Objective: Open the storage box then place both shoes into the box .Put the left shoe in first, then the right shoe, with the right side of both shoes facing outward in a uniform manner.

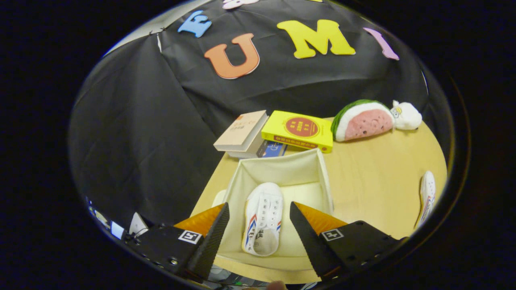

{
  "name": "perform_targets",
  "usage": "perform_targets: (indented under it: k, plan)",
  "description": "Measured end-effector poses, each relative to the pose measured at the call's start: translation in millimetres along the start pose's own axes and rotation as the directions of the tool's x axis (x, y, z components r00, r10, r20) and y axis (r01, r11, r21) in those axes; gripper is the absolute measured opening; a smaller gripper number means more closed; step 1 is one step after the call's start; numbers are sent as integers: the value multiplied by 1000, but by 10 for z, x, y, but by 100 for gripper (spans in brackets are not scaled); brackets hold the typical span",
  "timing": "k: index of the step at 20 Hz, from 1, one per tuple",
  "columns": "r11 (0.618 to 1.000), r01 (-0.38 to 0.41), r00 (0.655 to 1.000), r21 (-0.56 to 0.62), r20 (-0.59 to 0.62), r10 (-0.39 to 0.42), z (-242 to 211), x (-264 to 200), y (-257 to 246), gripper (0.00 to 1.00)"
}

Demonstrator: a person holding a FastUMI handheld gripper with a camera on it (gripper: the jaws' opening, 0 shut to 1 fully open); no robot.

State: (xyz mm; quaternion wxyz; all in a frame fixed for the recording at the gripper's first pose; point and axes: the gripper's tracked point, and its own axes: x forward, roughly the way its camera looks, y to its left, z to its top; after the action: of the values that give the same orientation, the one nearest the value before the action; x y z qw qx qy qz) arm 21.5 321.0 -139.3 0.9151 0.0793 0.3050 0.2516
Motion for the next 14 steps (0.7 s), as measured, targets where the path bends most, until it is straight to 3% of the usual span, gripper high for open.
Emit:
perform_targets:
  k: [6,14]
  plan:
    - [986,97,982,-135,173,-73,362,-703,-682,95]
    - [963,264,932,-45,270,-243,351,-1621,-2358,96]
